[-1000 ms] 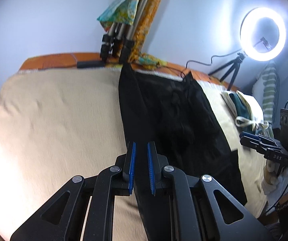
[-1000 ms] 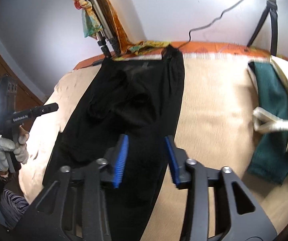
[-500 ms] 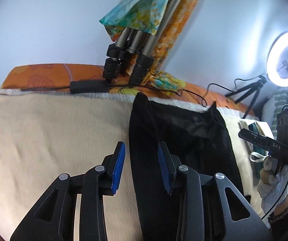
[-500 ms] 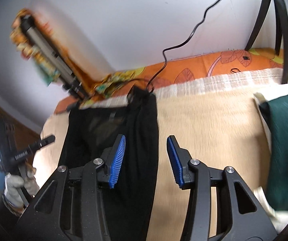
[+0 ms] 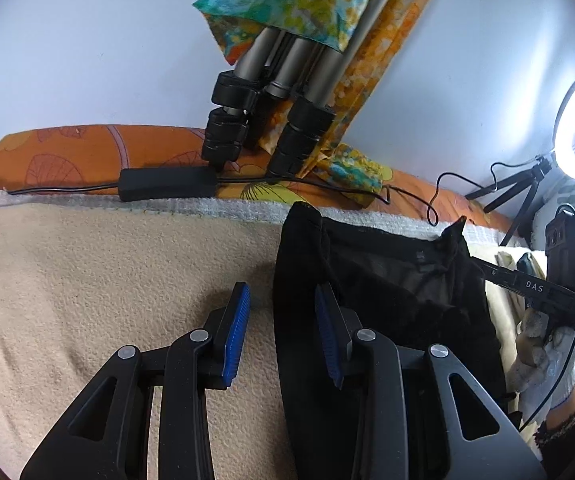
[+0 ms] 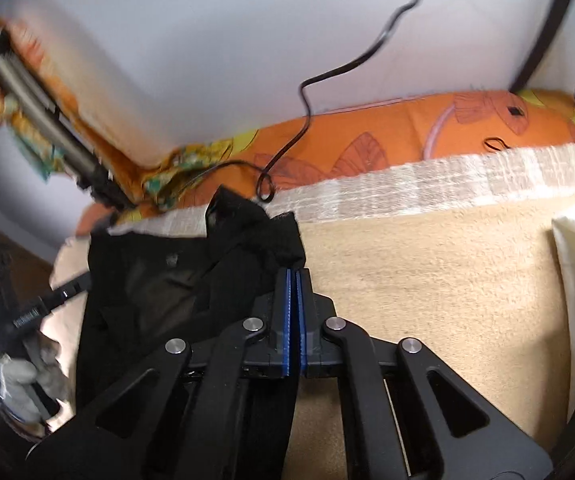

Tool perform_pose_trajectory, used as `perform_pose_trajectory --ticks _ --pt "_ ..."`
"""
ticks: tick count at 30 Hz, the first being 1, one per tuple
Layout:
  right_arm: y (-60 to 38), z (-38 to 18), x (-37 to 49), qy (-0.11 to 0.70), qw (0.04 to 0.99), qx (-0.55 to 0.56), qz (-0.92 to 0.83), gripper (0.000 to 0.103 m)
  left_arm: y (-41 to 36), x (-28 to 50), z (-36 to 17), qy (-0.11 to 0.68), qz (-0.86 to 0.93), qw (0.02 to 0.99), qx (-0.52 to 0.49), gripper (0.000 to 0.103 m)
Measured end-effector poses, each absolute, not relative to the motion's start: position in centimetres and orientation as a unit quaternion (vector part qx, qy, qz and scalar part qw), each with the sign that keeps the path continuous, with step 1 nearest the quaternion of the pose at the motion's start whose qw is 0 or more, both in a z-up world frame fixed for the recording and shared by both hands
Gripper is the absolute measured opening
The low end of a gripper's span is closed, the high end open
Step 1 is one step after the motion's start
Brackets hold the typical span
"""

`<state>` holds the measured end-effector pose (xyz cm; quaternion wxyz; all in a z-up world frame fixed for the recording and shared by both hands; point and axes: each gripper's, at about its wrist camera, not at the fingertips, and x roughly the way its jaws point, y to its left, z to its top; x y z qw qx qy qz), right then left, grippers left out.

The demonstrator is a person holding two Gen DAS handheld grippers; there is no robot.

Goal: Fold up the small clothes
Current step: 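Grasp the collar edge with the right gripper while the left gripper grasps beside it, then lift the collar with both grippers and fold it over toward the hem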

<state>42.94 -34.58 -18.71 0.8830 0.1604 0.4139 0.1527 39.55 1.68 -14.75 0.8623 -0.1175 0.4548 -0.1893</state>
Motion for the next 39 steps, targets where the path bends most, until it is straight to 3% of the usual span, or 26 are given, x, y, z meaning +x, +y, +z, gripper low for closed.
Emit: perform_pose_trajectory --ticks 4,8,14,15,16,39 --pt "-35.2 -17.9 42.9 0.397 0.886 0.166 0.174 0.005 1.7 40.2 -14.6 0.451 -0.192 0.864 -0.116 0.032" --pt "-35.5 -17.6 43.4 0.391 0.884 0.179 0.184 0.02 1.5 41.2 -14.7 0.455 -0.199 0.858 -0.129 0.032" --pt "-33.9 -18.7 45.2 0.407 0.877 0.163 0.195 0.019 -0.1 42.0 -14.9 0.448 -0.224 0.856 -0.129 0.03" --pt "-33.7 -18.7 45.2 0.407 0.879 0.154 0.195 0.008 -0.4 41.9 -14.9 0.447 -0.226 0.857 -0.12 0.015" --pt "-33.4 -18.7 45.3 0.405 0.881 0.148 0.194 0.007 -0.7 41.9 -14.9 0.447 -0.227 0.858 -0.115 0.003" --pt "-35.0 -12.0 37.5 0.331 0.913 0.141 0.194 0.005 -0.3 34.2 -7.4 0.372 -0.248 0.892 -0.072 0.003"
